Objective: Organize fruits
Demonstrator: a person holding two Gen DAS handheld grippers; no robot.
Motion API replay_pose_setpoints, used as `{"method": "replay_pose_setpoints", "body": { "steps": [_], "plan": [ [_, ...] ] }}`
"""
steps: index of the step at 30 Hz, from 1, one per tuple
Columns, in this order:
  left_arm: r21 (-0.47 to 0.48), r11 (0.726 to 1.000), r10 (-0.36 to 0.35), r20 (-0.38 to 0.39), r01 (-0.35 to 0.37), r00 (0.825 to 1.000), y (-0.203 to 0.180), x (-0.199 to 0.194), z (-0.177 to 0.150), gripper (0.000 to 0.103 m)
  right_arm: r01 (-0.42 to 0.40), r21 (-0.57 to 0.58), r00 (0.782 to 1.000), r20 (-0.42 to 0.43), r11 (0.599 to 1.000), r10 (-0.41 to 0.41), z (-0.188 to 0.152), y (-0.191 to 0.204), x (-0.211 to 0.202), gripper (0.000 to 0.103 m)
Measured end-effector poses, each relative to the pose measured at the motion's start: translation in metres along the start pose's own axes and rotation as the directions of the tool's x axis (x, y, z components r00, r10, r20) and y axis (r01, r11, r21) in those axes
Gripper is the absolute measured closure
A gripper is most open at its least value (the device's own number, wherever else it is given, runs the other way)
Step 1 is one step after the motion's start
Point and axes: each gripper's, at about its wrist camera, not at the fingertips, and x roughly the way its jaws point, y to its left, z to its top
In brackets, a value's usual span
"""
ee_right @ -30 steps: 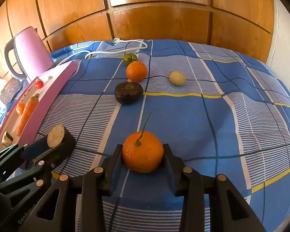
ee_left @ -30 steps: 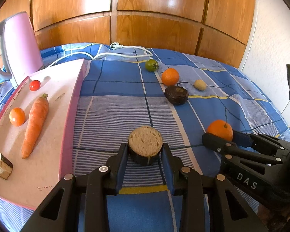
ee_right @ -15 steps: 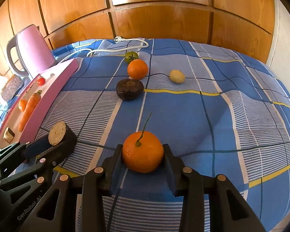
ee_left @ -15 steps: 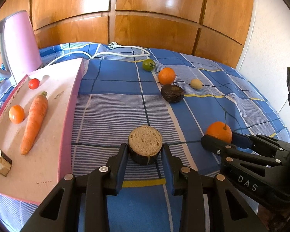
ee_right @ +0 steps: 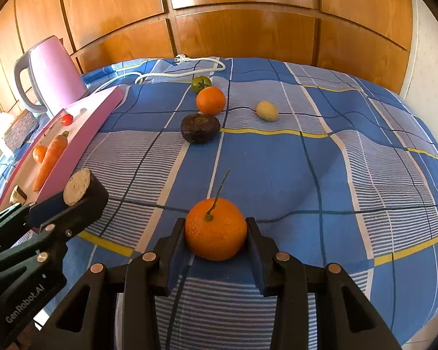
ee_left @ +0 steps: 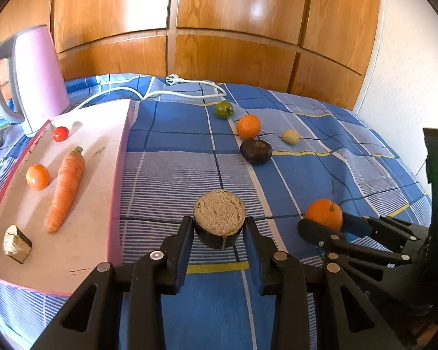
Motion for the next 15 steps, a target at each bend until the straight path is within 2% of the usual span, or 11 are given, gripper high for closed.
{"method": "replay_pose_setpoints", "body": {
  "steps": [15],
  "plan": [
    [-0.039,0.999,0.002,0.035,-0.001,0.999,0.013,-0.019,0.001,0.068,-0.043,-0.046,0.999,-0.017,0.998,0.042,-0.006,0.023,-0.005,0.064]
  ]
}}
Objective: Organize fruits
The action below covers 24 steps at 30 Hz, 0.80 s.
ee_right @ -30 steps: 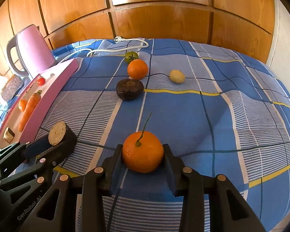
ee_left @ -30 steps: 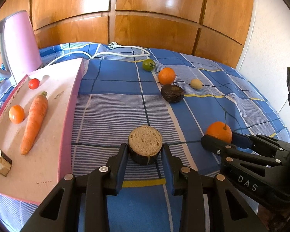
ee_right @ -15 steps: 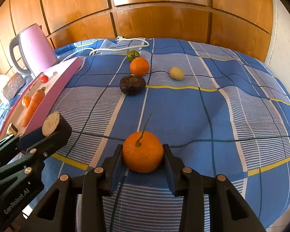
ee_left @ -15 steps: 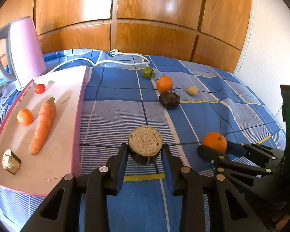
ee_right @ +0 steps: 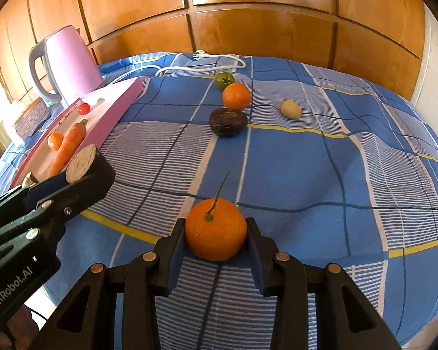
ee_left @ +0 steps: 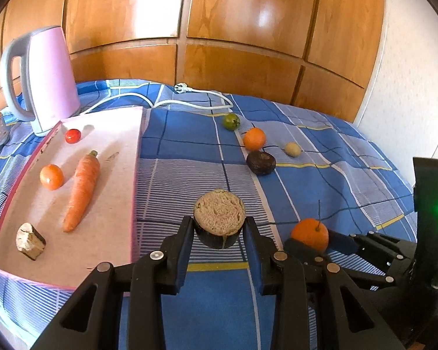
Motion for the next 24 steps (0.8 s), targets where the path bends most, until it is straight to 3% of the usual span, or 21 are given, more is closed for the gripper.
{"method": "replay_pose_setpoints", "body": {
  "steps": [15,24],
  "plan": [
    [-0.064,0.997,0.032,0.02,-0.031,0.999,0.027,-0.013,0.004,0.068,-0.053,-0.026,0.999,-0.008,0.998,0.053,0.006,0.02,-0.001,0.064],
    [-0.115,0.991,0.068,0.036,-0.063,0.997,0.054,-0.023,0.007,0.068,-0.126,-0.08,0.992,-0.004,0.989,0.126,0.025,0.046,-0.006,0.064]
  ]
}}
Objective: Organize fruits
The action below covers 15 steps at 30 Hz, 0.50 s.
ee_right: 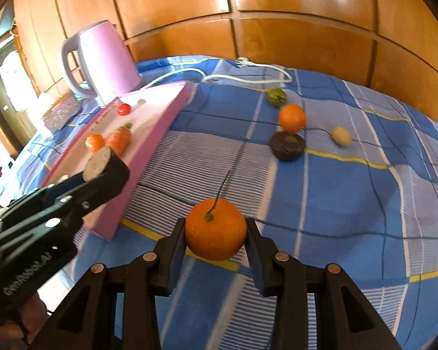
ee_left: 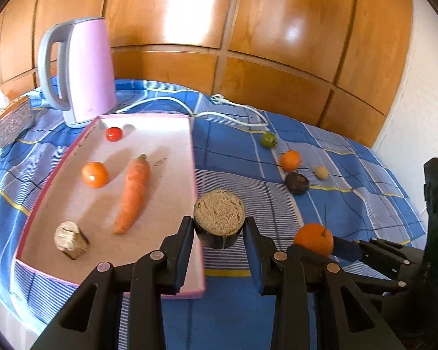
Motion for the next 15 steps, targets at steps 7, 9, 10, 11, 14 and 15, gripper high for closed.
{"method": "replay_pose_setpoints", "body": {
  "steps": [7,9,10,11,14,15],
  "plan": [
    [-0.069,0.996,0.058,0.01,-0.057,0.998,0.04,-0.008,0.006,0.068,-0.071,-0.06,0.997,-0.015,0.996,0.07,0.016,0.027,0.004,0.064],
    [-0.091,0.993,0.077,0.017,-0.075,0.997,0.052,-0.011,0.01,0.068,-0.094,-0.079,0.996,-0.017,0.992,0.093,0.022,0.036,0.005,0.064],
    [-0.11,0.991,0.082,0.016,-0.08,0.996,0.059,-0.012,0.011,0.068,-0.102,-0.087,0.995,-0.017,0.991,0.101,0.025,0.04,0.005,0.064],
    [-0.125,0.988,0.094,0.018,-0.091,0.995,0.067,-0.013,0.014,0.068,-0.108,-0.1,0.994,-0.017,0.989,0.107,0.028,0.044,0.006,0.064],
    [-0.164,0.979,0.129,0.018,-0.124,0.992,0.088,-0.013,0.019,0.068,-0.127,-0.133,0.992,-0.021,0.983,0.125,0.037,0.059,0.01,0.064],
    [-0.172,0.977,0.135,0.018,-0.13,0.991,0.093,-0.013,0.02,0.068,-0.134,-0.142,0.991,-0.024,0.981,0.132,0.039,0.063,0.012,0.064]
  ]
}}
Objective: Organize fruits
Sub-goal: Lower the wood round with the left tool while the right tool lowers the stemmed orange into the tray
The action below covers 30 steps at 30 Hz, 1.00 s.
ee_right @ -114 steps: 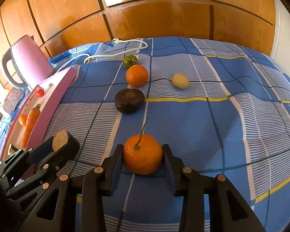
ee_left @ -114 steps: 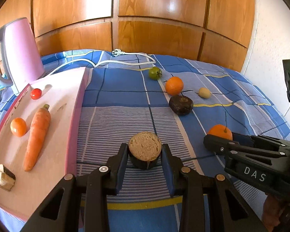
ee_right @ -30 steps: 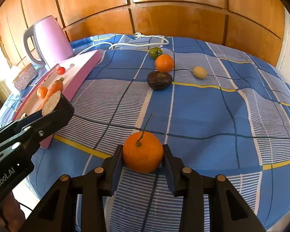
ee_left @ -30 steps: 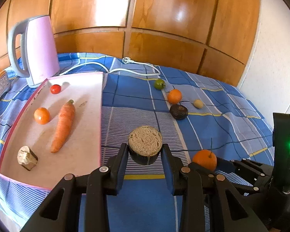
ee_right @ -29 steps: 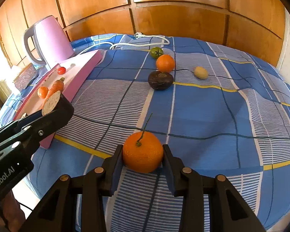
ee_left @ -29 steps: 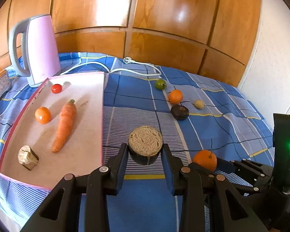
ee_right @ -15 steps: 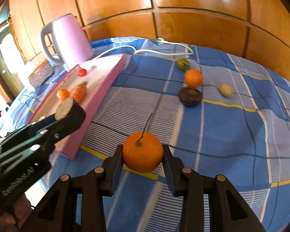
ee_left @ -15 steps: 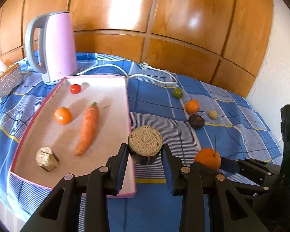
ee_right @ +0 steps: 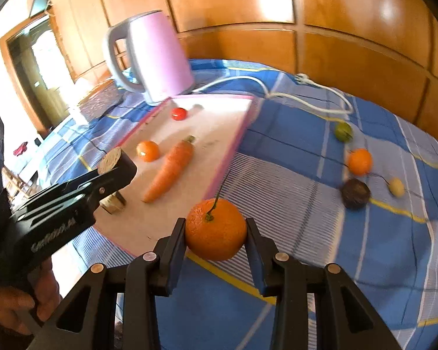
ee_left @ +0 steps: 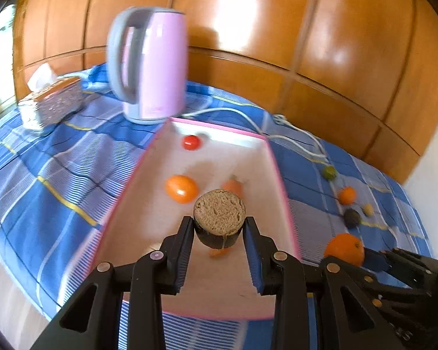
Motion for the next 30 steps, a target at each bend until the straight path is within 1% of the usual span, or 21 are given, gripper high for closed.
{"method": "replay_pose_setpoints", "body": {
  "steps": [5,11,18,24,30],
  "plan": [
    [-0.031,0.999,0.044,0.005,-0.044,0.999,0.02,0.005,0.009,0.068,-0.026,-0.049,1.0,-0.009,0.998,0.026,0.009,0.017,0.009,0.064],
    [-0.035,0.997,0.07,-0.002,-0.07,0.998,0.026,0.011,0.013,0.068,-0.034,-0.074,0.999,-0.016,0.997,0.033,0.019,0.028,0.019,0.064],
    [-0.042,0.996,0.082,-0.016,-0.083,0.996,0.028,0.02,0.014,0.068,-0.01,-0.072,1.0,-0.024,0.997,0.008,0.03,0.029,0.034,0.064],
    [-0.044,0.995,0.093,-0.013,-0.093,0.996,0.029,0.024,0.019,0.068,0.003,-0.08,1.0,-0.027,0.997,-0.006,0.04,0.034,0.045,0.064],
    [-0.05,0.995,0.09,-0.035,-0.092,0.995,0.03,0.032,0.02,0.068,0.015,-0.08,0.999,-0.048,0.997,-0.019,0.045,0.037,0.058,0.063]
  ]
}}
